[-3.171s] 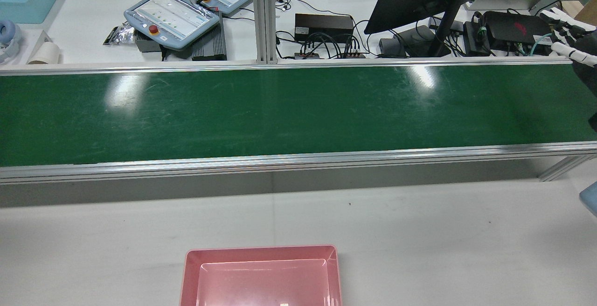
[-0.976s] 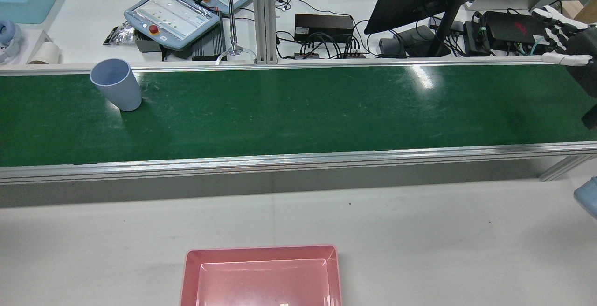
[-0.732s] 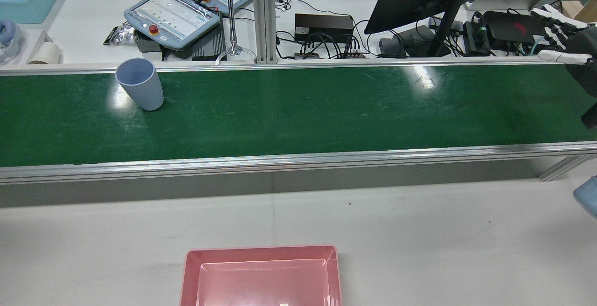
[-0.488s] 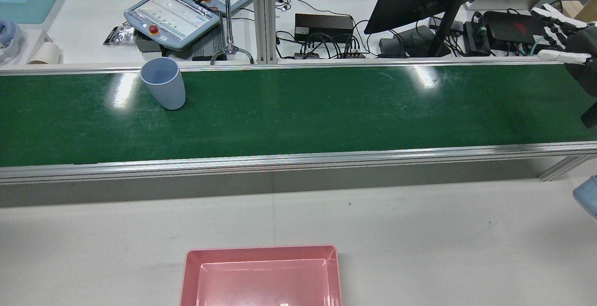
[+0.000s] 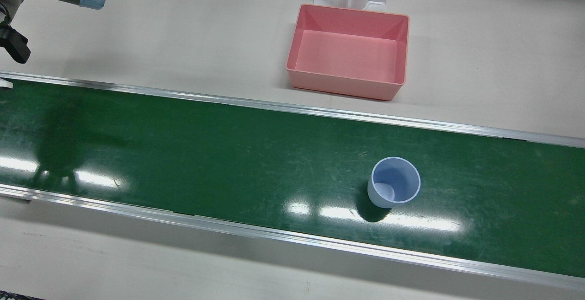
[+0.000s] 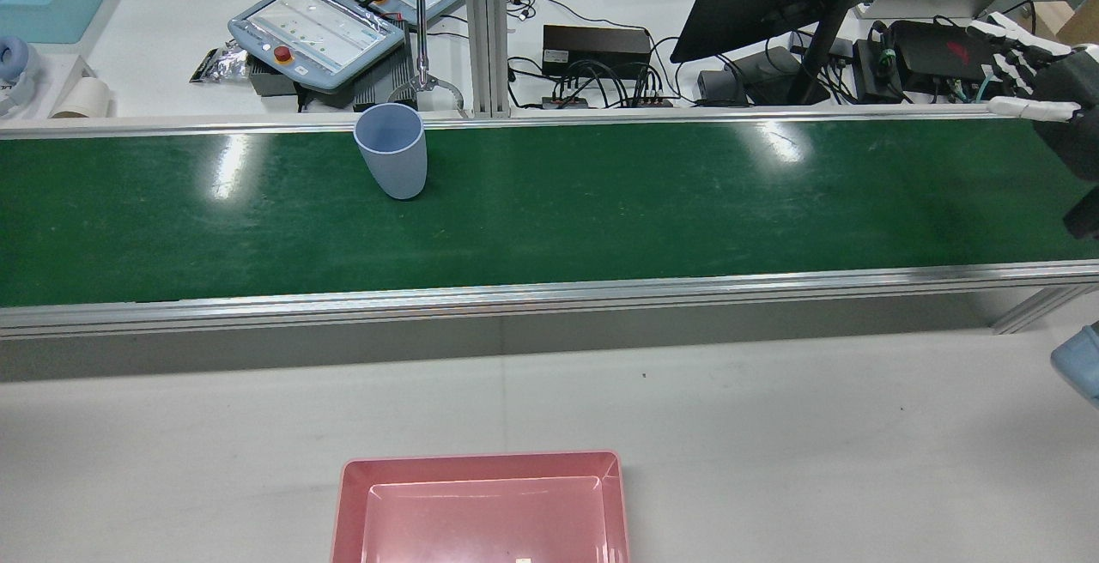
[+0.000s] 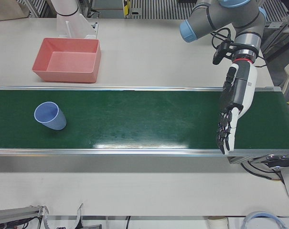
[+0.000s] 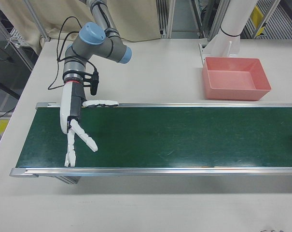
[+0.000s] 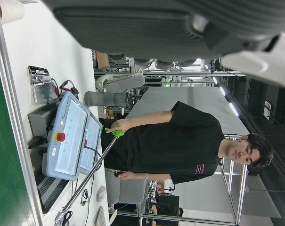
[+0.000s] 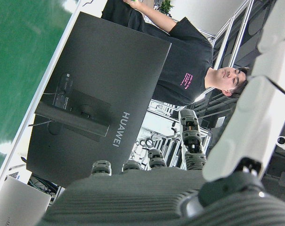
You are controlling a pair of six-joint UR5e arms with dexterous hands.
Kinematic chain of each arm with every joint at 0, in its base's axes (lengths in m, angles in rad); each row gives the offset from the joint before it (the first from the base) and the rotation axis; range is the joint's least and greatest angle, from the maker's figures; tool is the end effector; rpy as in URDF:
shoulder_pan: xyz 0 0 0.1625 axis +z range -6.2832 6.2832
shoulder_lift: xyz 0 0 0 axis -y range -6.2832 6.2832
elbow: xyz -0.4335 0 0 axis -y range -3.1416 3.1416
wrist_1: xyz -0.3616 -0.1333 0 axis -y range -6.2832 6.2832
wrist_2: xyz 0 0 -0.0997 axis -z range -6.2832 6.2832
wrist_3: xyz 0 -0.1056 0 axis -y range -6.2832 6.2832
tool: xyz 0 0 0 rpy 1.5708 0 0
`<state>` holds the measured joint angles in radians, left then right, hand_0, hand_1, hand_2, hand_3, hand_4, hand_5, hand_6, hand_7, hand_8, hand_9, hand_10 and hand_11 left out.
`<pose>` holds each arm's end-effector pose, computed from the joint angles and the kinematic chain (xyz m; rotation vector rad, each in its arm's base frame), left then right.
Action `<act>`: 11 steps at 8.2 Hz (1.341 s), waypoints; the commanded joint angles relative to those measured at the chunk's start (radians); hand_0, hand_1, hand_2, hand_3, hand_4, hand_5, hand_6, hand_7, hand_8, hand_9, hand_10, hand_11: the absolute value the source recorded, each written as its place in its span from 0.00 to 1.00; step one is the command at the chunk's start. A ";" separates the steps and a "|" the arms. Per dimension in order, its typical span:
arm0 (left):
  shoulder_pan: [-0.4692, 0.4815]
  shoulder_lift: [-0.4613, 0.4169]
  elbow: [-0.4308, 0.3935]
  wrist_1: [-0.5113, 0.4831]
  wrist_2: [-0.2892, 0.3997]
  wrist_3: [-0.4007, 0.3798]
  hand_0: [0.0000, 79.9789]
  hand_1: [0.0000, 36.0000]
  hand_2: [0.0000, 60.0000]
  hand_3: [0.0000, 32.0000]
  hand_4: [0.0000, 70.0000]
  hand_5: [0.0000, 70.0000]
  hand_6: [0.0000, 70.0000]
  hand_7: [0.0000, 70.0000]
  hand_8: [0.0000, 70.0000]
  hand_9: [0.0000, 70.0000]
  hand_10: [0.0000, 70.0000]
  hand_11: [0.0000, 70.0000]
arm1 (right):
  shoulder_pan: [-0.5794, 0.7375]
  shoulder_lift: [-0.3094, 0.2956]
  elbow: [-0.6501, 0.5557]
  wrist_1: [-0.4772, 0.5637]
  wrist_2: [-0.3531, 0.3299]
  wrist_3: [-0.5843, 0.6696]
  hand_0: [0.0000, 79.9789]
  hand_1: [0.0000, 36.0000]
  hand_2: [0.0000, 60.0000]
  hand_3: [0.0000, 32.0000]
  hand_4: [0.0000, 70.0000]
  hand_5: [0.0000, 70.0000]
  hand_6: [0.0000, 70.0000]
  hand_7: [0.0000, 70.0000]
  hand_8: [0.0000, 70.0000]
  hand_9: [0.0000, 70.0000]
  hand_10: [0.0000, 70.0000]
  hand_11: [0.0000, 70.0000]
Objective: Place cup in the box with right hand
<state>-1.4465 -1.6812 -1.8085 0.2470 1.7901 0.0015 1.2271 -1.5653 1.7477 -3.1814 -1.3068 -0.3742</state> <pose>-0.0475 -0.5101 0.5588 -0.3456 2.1342 -1.9255 -0.0080 -0.4996 0.6146 0.2828 -2.1664 1.8624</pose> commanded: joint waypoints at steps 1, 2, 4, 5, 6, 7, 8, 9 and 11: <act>0.000 0.001 0.000 0.000 0.000 0.000 0.00 0.00 0.00 0.00 0.00 0.00 0.00 0.00 0.00 0.00 0.00 0.00 | -0.006 0.001 0.001 0.001 0.000 0.001 0.59 0.33 0.18 0.24 0.09 0.06 0.03 0.15 0.00 0.03 0.01 0.04; 0.000 0.000 0.000 0.000 0.000 0.000 0.00 0.00 0.00 0.00 0.00 0.00 0.00 0.00 0.00 0.00 0.00 0.00 | -0.006 0.001 0.001 0.000 0.000 0.001 0.59 0.37 0.25 0.25 0.07 0.06 0.03 0.15 0.00 0.03 0.01 0.04; 0.000 0.000 0.002 0.000 0.000 0.000 0.00 0.00 0.00 0.00 0.00 0.00 0.00 0.00 0.00 0.00 0.00 0.00 | -0.009 0.001 0.001 0.001 0.000 0.001 0.60 0.33 0.15 0.27 0.10 0.06 0.03 0.16 0.00 0.04 0.01 0.04; 0.000 0.000 0.002 0.000 0.000 0.000 0.00 0.00 0.00 0.00 0.00 0.00 0.00 0.00 0.00 0.00 0.00 0.00 | -0.012 0.002 0.001 0.001 0.000 0.001 0.58 0.38 0.28 0.26 0.08 0.06 0.03 0.16 0.00 0.04 0.01 0.04; 0.000 0.000 0.002 0.000 0.000 0.000 0.00 0.00 0.00 0.00 0.00 0.00 0.00 0.00 0.00 0.00 0.00 0.00 | -0.014 0.010 0.001 0.000 -0.002 0.000 0.59 0.39 0.27 0.27 0.08 0.06 0.03 0.16 0.00 0.03 0.01 0.05; 0.000 0.000 0.002 0.000 0.000 0.000 0.00 0.00 0.00 0.00 0.00 0.00 0.00 0.00 0.00 0.00 0.00 0.00 | -0.020 0.013 0.000 0.000 0.000 0.000 0.59 0.36 0.22 0.28 0.09 0.06 0.03 0.16 0.00 0.03 0.01 0.04; 0.000 0.000 0.002 0.000 0.000 0.000 0.00 0.00 0.00 0.00 0.00 0.00 0.00 0.00 0.00 0.00 0.00 0.00 | -0.030 0.013 -0.002 0.000 0.000 -0.003 0.58 0.38 0.27 0.28 0.08 0.06 0.03 0.16 0.00 0.03 0.01 0.05; 0.000 0.000 0.002 0.000 0.002 0.000 0.00 0.00 0.00 0.00 0.00 0.00 0.00 0.00 0.00 0.00 0.00 0.00 | -0.040 0.014 -0.002 0.000 0.001 -0.005 0.58 0.36 0.25 0.28 0.08 0.06 0.03 0.16 0.00 0.03 0.02 0.05; 0.000 0.000 0.000 0.000 0.000 0.000 0.00 0.00 0.00 0.00 0.00 0.00 0.00 0.00 0.00 0.00 0.00 0.00 | -0.055 0.025 -0.005 0.000 0.001 -0.008 0.58 0.35 0.24 0.22 0.10 0.06 0.03 0.15 0.00 0.04 0.02 0.05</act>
<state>-1.4466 -1.6813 -1.8074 0.2470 1.7912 0.0015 1.1899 -1.5494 1.7454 -3.1814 -1.3060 -0.3786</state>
